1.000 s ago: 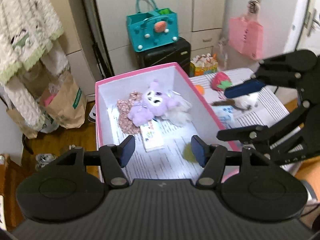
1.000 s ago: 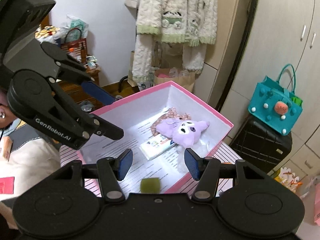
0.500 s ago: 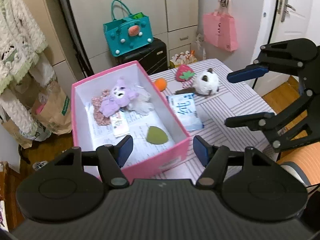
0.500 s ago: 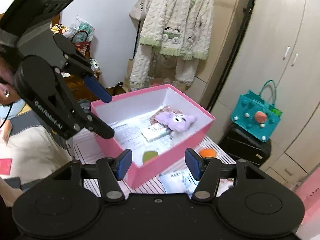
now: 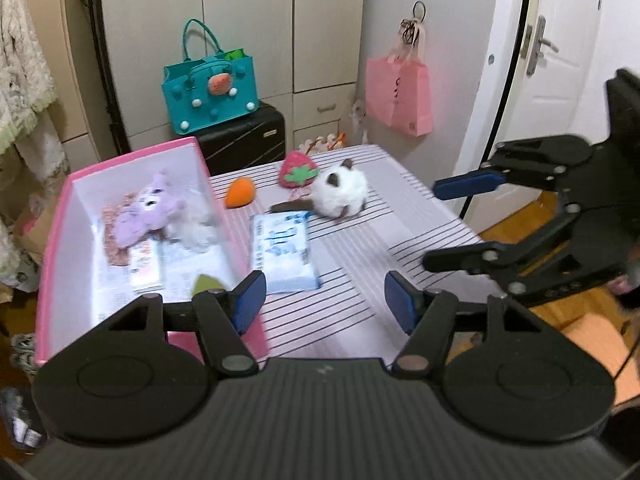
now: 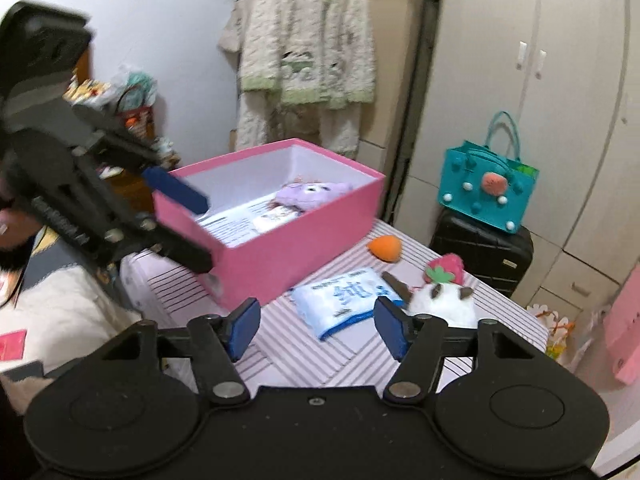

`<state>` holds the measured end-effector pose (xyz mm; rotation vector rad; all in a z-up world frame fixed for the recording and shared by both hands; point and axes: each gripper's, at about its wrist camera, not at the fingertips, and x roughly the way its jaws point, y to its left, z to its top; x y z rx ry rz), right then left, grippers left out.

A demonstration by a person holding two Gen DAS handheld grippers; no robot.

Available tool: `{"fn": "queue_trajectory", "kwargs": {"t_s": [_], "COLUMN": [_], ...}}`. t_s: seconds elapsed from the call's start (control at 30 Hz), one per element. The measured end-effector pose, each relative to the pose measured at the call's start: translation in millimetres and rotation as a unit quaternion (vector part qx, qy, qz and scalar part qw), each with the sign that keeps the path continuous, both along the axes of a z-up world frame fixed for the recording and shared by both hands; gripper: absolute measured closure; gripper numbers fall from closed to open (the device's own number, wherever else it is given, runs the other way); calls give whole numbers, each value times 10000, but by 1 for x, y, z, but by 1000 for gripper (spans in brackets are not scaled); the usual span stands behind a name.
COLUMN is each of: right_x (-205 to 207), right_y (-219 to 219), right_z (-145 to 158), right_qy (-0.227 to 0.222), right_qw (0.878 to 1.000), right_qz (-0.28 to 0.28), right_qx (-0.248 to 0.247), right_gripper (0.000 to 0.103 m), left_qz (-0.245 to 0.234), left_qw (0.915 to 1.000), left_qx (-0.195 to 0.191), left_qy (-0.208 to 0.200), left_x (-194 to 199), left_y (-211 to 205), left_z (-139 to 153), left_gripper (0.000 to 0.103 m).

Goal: Organize soft objects
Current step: 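Grasp the large blue-and-white wipes pack with both tools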

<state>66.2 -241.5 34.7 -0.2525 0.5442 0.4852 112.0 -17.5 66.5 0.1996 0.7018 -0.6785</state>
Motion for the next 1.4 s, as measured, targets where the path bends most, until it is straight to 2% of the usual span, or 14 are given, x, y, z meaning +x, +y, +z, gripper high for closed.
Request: {"fn": "queue_trajectory", "kwargs": {"t_s": [0.1,0.27,0.37,0.5,0.6,0.73,0.9,1.07,1.17,1.27,1.37,1.4], "right_x": [15,39,53,74,90,110,127,141,153,169,184,187], "right_y": [-19,-40,-40,-37,-37,-42,-49,-54,-51,-46,-41,-40], "right_z": [-11,-28,-36,-46,-59,-73,-82,-86,-93,-100,-105,-105], "right_qy": [3,101,223,600,863,1144,1311,1396,1503,1604,1652,1612], "right_qw": [9996,9981,9980,9954,9920,9863,9818,9793,9771,9746,9732,9742], "right_qz": [-175,-404,-392,-179,-151,-192,-167,-76,60,123,212,246], "right_qx": [200,453,438,723,907,1175,1364,1461,1508,1556,1584,1558], "right_gripper": [33,33,33,33,33,33,33,33,33,33,33,34], "left_qz": [32,137,393,680,835,874,830,1481,1555,1636,1784,1820], "left_qw": [9999,9998,9987,9967,9918,9880,9913,9763,9754,9775,9779,9779], "left_qx": [-141,-113,150,359,662,857,799,1291,1330,1210,983,929], "left_qy": [13,-28,-302,-260,-711,-944,-632,-904,-818,-553,-464,-431], "left_x": [1,9,12,28,26,24,31,46,54,61,63,64], "left_y": [-17,-47,-63,-77,-90,-104,-116,-130,-135,-134,-128,-125], "left_z": [-9,-33,-53,-81,-88,-93,-104,-125,-133,-141,-142,-142], "left_gripper": [39,40,40,41,41,44,47,47,48,54,62,69]}}
